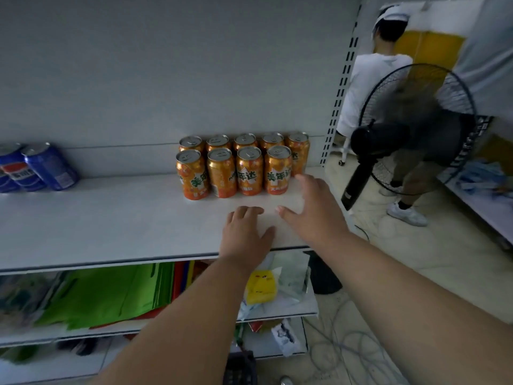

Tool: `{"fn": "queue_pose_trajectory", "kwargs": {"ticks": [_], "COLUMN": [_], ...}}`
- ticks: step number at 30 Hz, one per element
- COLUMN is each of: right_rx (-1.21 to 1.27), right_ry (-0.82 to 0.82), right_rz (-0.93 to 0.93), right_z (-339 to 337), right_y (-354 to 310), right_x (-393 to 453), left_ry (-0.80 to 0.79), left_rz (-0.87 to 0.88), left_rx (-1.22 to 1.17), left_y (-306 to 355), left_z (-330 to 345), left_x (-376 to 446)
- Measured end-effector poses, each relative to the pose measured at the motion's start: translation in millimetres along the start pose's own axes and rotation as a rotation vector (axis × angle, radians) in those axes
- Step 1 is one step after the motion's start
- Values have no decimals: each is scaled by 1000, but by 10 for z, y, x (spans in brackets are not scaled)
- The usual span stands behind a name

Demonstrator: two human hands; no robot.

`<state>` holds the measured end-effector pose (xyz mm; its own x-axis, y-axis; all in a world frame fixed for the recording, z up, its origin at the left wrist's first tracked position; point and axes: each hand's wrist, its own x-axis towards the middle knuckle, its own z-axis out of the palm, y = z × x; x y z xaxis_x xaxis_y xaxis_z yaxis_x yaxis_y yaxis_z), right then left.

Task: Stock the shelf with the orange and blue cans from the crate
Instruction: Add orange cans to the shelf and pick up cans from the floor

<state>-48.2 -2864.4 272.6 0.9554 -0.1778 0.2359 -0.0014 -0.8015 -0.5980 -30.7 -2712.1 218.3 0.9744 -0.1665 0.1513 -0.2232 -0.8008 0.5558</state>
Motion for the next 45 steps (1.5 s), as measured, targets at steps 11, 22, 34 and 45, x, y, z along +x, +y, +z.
{"fn": "queue_pose_trajectory", "kwargs": {"ticks": [11, 22, 34, 45], "right_rx": [15, 75, -10, -58], "right_ry": [87, -5, -44, -88], "right_rz": [-231, -10, 388, 534], "right_z": [-442, 365, 2594, 4366], "right_y": [11, 1407, 3515, 4994], "right_x": [-1621, -2636, -4235, -5268], "left_ry": [6, -404, -709, -665], "left_rz": [117, -14, -9, 129], "left_rx": [115, 129, 140, 249], "left_y": [182, -213, -1730, -2664], "left_z": [-193, 1409, 4263, 6558], "left_x": [-1669, -2586, -3315, -3422]}}
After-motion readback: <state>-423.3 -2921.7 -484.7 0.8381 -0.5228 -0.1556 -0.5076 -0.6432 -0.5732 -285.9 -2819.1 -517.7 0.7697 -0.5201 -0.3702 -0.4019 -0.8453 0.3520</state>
